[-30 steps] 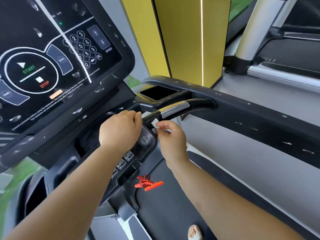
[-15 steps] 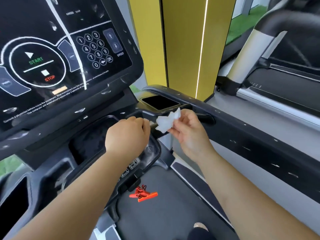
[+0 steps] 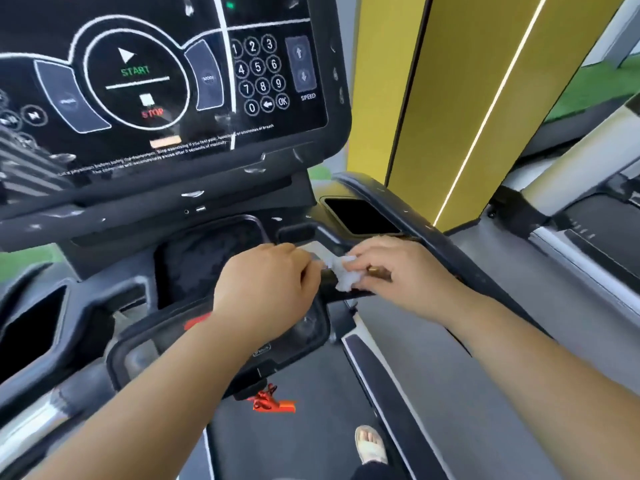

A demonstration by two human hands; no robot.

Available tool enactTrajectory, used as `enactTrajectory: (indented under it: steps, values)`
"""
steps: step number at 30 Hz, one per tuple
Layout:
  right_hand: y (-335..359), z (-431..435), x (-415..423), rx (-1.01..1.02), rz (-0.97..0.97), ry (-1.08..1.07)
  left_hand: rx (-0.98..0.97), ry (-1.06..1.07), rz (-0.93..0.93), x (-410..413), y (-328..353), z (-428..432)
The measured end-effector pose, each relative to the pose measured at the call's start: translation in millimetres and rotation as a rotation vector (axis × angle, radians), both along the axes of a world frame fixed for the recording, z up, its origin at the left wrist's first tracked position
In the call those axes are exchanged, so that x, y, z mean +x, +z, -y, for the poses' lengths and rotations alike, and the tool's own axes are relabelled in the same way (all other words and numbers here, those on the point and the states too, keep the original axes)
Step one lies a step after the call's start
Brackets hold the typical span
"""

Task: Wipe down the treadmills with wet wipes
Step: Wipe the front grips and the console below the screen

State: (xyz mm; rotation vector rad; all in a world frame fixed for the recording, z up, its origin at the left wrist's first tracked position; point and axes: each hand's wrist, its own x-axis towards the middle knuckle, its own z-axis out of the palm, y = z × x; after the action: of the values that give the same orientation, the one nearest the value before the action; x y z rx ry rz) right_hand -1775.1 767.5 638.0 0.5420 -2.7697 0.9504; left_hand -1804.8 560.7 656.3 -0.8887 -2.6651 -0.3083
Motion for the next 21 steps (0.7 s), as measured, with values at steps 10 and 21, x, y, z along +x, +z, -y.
enactTrajectory:
  steps: [10,21]
  values:
    - [27,26,-71,-0.029,0.335,0.327,0.084,0.352,0.022,4,-2,-8]
    - [26,-35,-113,0.297,0.651,0.548,0.003,0.484,0.059,3,-4,-28]
